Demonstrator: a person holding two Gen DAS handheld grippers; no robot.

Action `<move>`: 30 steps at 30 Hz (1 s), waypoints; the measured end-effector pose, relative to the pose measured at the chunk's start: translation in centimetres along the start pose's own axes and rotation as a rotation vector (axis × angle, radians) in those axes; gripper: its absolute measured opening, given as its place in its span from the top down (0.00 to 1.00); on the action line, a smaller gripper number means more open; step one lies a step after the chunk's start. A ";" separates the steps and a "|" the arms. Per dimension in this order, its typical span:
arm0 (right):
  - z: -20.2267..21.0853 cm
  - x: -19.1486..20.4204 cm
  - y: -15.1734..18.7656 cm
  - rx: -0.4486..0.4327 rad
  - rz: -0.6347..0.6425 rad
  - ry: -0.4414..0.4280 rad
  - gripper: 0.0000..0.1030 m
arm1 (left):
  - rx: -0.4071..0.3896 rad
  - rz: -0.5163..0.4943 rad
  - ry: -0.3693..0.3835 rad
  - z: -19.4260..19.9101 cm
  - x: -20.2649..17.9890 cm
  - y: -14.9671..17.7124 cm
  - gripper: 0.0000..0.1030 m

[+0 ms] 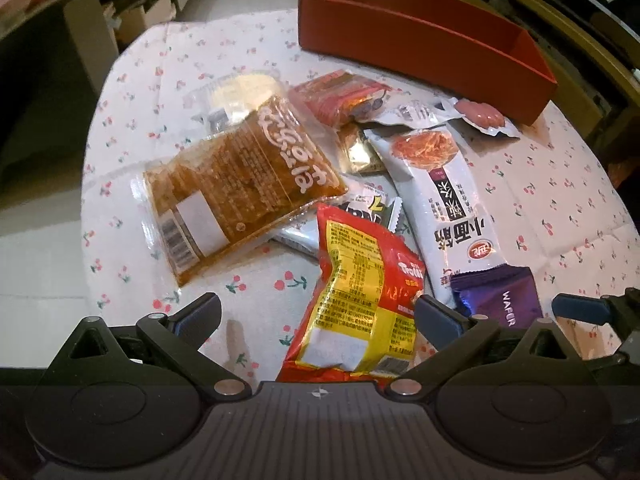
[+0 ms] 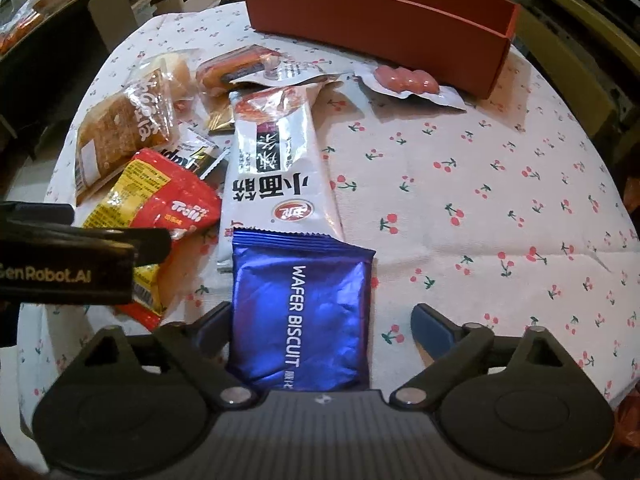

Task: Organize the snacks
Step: 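Grasp the Trolli gummy bag with left tool while right tool grasps the blue wafer biscuit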

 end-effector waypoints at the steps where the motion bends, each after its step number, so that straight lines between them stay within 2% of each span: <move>1: 0.1 -0.1 -0.1 -0.002 0.001 0.002 0.06 | -0.010 -0.020 -0.018 0.2 -0.1 -0.1 0.00; 4: 0.5 -0.4 0.1 -0.005 0.002 -0.002 0.11 | -0.030 -0.095 -0.046 0.5 -0.9 -0.1 0.00; 7: 0.9 -0.6 0.3 0.006 -0.019 -0.037 0.12 | -0.028 -0.186 -0.067 0.4 -1.9 -0.2 0.00; 9: 0.9 -0.5 0.4 0.012 -0.013 -0.042 0.12 | -0.009 -0.210 -0.082 -0.2 -2.1 -0.2 0.00; 12: 0.6 -0.4 0.4 0.015 0.010 -0.043 0.01 | 0.059 -0.197 -0.091 -1.8 -1.6 0.3 0.00; 13: 0.4 -0.2 0.4 0.016 0.018 -0.045 0.00 | 0.059 -0.170 -0.071 -1.8 -1.4 0.4 0.00; 17: 0.3 0.2 0.6 0.012 0.056 -0.021 0.01 | 0.104 -0.075 -0.014 -2.5 -0.3 0.4 0.00; 19: 0.6 -0.1 0.6 -0.004 0.049 -0.019 0.18 | 0.098 -0.061 -0.022 -2.3 0.0 0.3 0.06; 21: 1.1 -0.8 0.3 -0.012 0.022 -0.014 0.28 | 0.085 -0.073 -0.022 -1.7 -0.2 0.3 0.19; 24: 1.6 -1.5 0.3 -0.010 -0.009 -0.028 0.32 | 0.074 -0.080 -0.015 -1.0 -0.6 0.4 0.34; 30: 3.0 -2.0 0.1 -0.027 -0.034 -0.045 0.33 | 0.073 -0.068 -0.029 0.2 -0.8 0.9 0.41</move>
Point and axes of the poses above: each gripper's, at about its wrist camera, not at the fingertips, and z roughly against the way its jaws point, x to its left, y to its underside, the point moved 7 cm from there along -z, roughly the way its jaws point, and after that the axes turned 6 degrees about -z, right-handed, at the moved point
